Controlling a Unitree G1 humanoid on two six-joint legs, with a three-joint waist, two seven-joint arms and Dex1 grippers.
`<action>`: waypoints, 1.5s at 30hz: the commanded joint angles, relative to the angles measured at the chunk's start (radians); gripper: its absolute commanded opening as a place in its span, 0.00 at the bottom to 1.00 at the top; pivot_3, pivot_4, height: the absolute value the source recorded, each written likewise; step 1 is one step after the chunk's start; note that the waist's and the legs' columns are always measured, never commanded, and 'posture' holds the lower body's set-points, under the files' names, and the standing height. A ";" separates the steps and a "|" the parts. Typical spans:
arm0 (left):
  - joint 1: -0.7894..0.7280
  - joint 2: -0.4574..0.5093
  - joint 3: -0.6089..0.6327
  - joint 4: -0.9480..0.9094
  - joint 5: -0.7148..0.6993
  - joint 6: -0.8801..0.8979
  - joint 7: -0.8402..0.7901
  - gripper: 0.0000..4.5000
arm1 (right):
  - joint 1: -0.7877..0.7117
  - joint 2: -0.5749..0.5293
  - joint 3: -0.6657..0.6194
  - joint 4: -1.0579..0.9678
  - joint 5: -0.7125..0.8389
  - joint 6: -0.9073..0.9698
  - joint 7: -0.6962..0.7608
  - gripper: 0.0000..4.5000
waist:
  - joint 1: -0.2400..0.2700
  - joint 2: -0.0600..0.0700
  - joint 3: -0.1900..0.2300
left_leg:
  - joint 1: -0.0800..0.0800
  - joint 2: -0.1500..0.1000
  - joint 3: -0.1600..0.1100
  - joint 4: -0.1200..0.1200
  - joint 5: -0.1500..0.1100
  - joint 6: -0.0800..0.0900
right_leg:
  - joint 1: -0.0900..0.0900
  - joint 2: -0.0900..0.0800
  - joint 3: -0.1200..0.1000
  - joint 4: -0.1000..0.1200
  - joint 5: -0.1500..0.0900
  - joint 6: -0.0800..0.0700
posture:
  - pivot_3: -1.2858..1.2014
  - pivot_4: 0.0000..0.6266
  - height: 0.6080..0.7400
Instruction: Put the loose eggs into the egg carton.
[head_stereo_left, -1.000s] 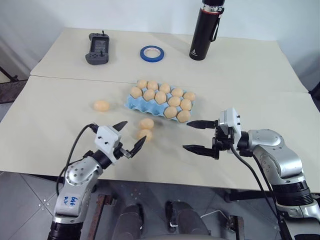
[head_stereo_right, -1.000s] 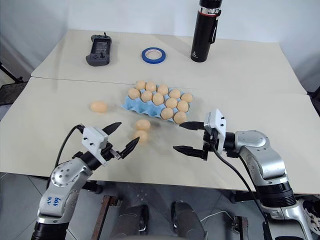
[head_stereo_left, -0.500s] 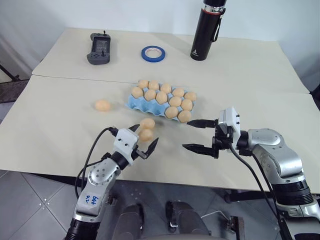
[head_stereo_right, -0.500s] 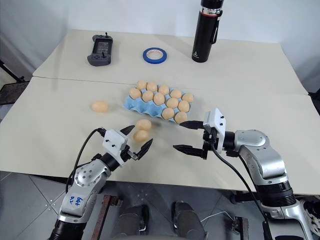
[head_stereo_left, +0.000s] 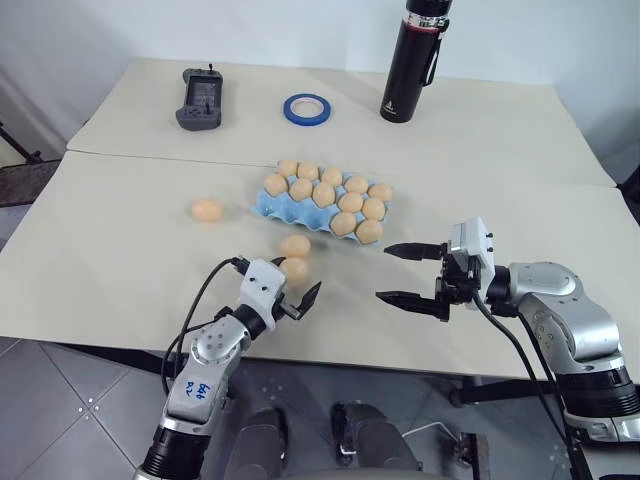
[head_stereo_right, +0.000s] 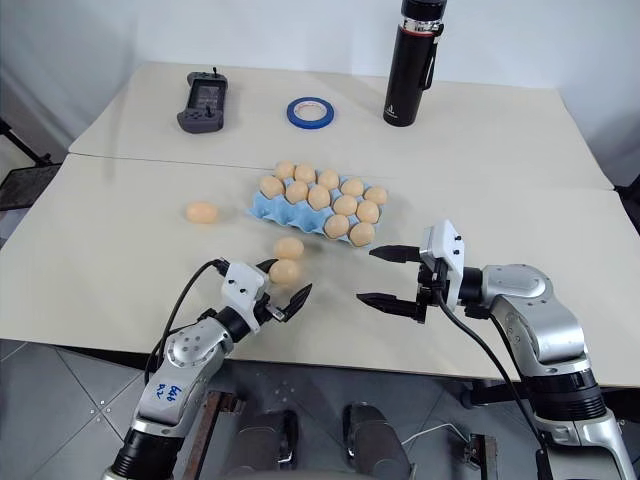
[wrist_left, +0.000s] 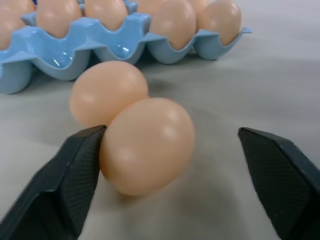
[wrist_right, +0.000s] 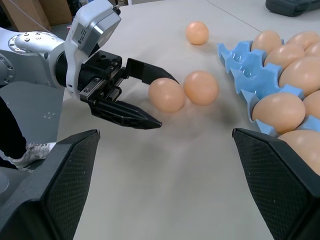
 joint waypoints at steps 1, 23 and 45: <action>-0.012 -0.004 -0.010 -0.006 0.015 -0.014 0.001 0.72 | -0.011 -0.021 -0.033 -0.029 0.015 -0.002 -0.002 1.00 | -0.001 0.000 0.000 | 0.000 0.000 0.000 0.000 0.000 0.000 | 0.000 0.000 0.000 0.000 0.000 0.000 | 0.52 0.24 1.00; -0.140 0.168 0.173 -0.114 -0.292 0.077 -0.293 0.38 | 0.006 -0.005 -0.061 -0.022 0.027 -0.041 -0.010 1.00 | -0.001 0.000 0.000 | 0.000 0.000 0.000 -0.001 0.000 0.000 | 0.000 0.000 0.000 -0.001 0.000 0.000 | 0.52 0.24 1.00; -0.690 -0.016 0.112 0.714 -0.089 -0.287 -0.216 0.38 | 0.107 0.015 -0.088 -0.119 0.032 -0.038 -0.126 1.00 | 0.000 0.000 0.000 | -0.001 -0.001 0.001 0.000 0.001 0.003 | 0.002 0.000 0.000 -0.005 0.004 0.004 | 0.52 0.24 1.00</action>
